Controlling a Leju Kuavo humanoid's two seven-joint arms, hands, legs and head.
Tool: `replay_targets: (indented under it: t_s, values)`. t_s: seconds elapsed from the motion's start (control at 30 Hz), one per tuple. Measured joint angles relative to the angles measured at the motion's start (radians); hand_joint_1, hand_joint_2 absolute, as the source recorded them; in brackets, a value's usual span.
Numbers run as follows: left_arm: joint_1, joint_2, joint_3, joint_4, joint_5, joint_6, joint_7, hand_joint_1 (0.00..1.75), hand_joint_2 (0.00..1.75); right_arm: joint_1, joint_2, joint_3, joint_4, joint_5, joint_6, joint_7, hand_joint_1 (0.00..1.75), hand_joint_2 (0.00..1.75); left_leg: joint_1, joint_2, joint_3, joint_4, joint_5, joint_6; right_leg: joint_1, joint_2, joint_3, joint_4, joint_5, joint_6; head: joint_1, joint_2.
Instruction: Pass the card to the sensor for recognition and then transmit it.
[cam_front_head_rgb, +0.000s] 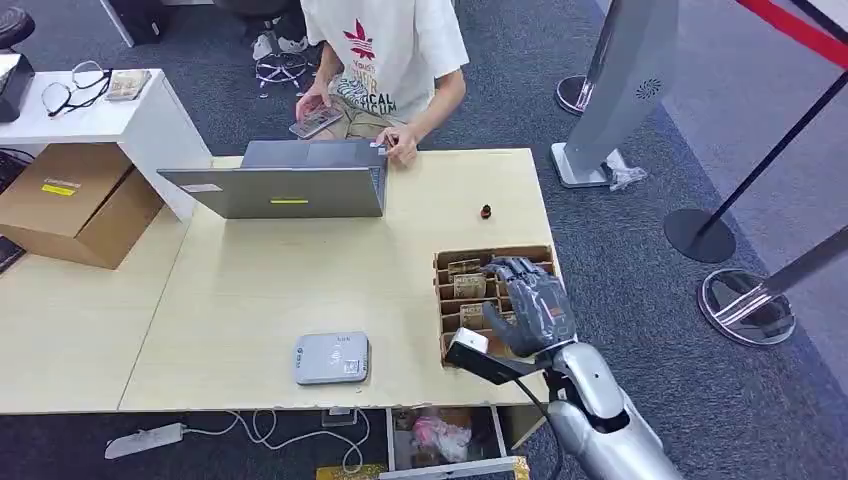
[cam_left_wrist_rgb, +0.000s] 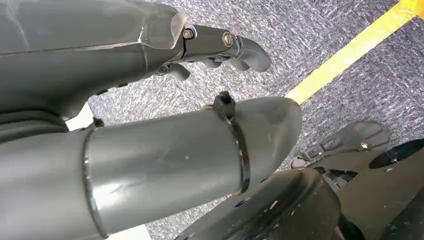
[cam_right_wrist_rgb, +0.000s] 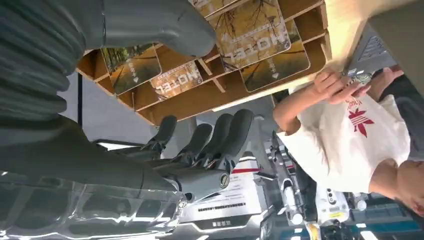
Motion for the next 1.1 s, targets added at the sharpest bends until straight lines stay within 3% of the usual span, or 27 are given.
replay_targets:
  t_s: [0.17,0.3,0.37,0.5,0.83,0.87,1.1]
  values:
    - [0.000,0.000,0.000,0.000,0.000,0.000,0.000,0.00,0.00,-0.013,0.000,0.013,0.015,-0.003,0.008,-0.002,0.73,1.75,0.000,0.000,0.000,0.000,0.000,0.000,0.000,0.000,0.000,0.000,0.000,0.000,0.000,0.000]
    - [0.000,0.000,0.000,0.000,0.000,0.000,0.000,0.00,0.00,-0.020,0.000,0.019,0.026,-0.005,0.009,-0.003,0.82,1.75,0.000,0.000,0.000,0.000,0.000,0.000,0.000,0.000,0.000,0.000,0.000,0.000,0.000,0.000]
    - [0.000,0.000,0.000,0.000,0.000,0.000,0.000,0.00,0.00,-0.023,0.000,0.024,0.032,-0.005,0.010,-0.003,0.75,1.75,0.000,0.000,0.000,0.000,0.000,0.000,0.000,0.000,0.000,0.000,0.000,0.000,0.000,0.000]
    - [0.000,0.000,0.000,0.000,-0.001,-0.006,0.000,0.00,0.00,-0.034,0.000,0.037,0.050,-0.018,0.023,-0.007,0.87,1.75,0.000,0.000,0.000,0.000,0.000,0.000,0.000,0.000,0.000,0.000,0.000,0.000,0.000,0.000]
    - [0.000,0.000,0.000,0.000,0.000,-0.010,0.000,0.00,0.00,-0.061,0.000,0.063,0.096,-0.032,0.029,-0.016,0.94,1.75,0.000,0.000,0.000,0.000,0.000,0.000,0.000,0.000,0.000,0.000,0.000,0.000,0.000,0.000]
    - [0.000,0.000,0.000,0.000,0.000,-0.010,0.000,0.00,0.00,-0.063,0.000,0.064,0.099,-0.032,0.029,-0.016,1.03,1.75,0.000,0.000,0.000,0.000,0.000,0.000,0.000,0.000,0.000,0.000,0.000,0.000,0.000,0.000]
    - [0.000,0.000,0.000,0.000,0.000,-0.010,0.000,0.00,0.00,-0.065,0.000,0.070,0.110,-0.035,0.034,-0.016,1.05,1.75,0.000,0.000,0.000,0.000,0.000,0.000,0.000,0.000,0.000,0.000,0.000,0.000,0.000,0.000]
